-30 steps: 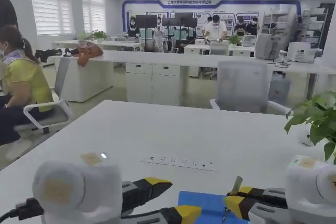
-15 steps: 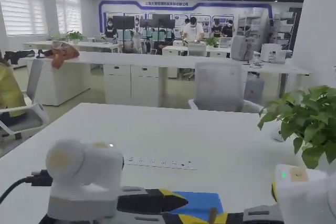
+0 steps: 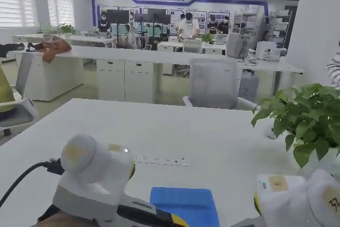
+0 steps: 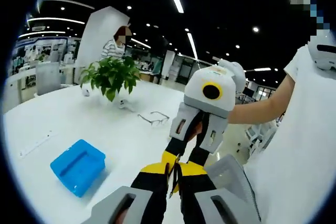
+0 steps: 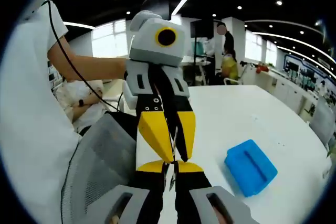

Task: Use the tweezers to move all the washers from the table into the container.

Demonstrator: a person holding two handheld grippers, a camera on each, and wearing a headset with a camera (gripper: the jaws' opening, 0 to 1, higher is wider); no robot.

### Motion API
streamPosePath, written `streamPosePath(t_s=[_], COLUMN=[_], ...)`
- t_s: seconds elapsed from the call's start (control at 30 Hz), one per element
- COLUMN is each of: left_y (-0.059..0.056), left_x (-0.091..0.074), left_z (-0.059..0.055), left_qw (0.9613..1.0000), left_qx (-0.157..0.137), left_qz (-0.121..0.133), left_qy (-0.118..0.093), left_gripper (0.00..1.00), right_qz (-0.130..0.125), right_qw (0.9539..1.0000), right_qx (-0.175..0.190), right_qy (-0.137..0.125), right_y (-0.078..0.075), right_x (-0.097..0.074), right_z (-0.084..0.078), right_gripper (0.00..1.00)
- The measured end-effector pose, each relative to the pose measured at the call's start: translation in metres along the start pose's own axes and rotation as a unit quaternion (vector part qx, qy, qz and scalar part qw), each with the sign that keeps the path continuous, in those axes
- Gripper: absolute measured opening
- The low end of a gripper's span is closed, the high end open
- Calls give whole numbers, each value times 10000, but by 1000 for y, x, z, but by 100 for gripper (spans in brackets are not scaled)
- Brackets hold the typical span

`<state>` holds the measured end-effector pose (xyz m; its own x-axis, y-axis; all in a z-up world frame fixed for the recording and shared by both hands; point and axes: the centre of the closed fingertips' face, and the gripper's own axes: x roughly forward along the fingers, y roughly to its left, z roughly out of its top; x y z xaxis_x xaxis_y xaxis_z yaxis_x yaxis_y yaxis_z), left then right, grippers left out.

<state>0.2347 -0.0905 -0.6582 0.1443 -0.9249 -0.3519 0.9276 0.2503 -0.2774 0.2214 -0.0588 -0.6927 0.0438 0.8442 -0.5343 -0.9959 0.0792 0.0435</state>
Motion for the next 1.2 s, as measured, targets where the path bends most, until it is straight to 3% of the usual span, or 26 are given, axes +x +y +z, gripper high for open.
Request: streamPosePath(t_s=[0.1,0.23,0.33,0.4,0.6,0.67,0.83,0.9,0.93,1.0,1.1,1.2], left_y=[-2,1,8,15,34,42,61,69,74,80,88,94], left_x=[3,6,8,9,17,21,33,37,40,45,51,53], left_z=[-5,-12,-15,-17,-30,-39,-72,-83,-89,-98,-109,-117], left_qw=[9995,9979,9969,9927,9859,9804,9822,9766,9703,9633,9590,9560], left_qx=[247,551,643,1069,1376,1615,1449,1619,1838,2005,2104,2126], left_qz=[-119,-83,86,222,641,762,682,772,817,831,824,845], left_qy=[169,317,439,505,704,835,983,1184,1344,1579,1712,1834], left_gripper=[1,0,0,0,0,0,0,0,0,0,0,0], right_qz=[75,89,-18,-68,-231,-203,-8,-70,-84,-92,-105,-84], right_qw=[9999,9996,9992,9988,9944,9914,9877,9847,9831,9800,9745,9728], right_qx=[15,-33,-73,-148,-540,-668,-558,-589,-621,-693,-824,-804], right_qy=[101,260,380,471,879,1106,1461,1639,1721,1862,2084,2171], right_y=[0,-3,-12,-18,-37,-42,-50,-57,-59,-63,-69,-73], right_x=[2,5,6,9,22,28,53,60,62,67,75,82], right_z=[-5,-13,-18,-20,-35,-45,-79,-90,-95,-102,-116,-124], right_gripper=[3,3,2,2,2,2,2,2,2,2,2,2])
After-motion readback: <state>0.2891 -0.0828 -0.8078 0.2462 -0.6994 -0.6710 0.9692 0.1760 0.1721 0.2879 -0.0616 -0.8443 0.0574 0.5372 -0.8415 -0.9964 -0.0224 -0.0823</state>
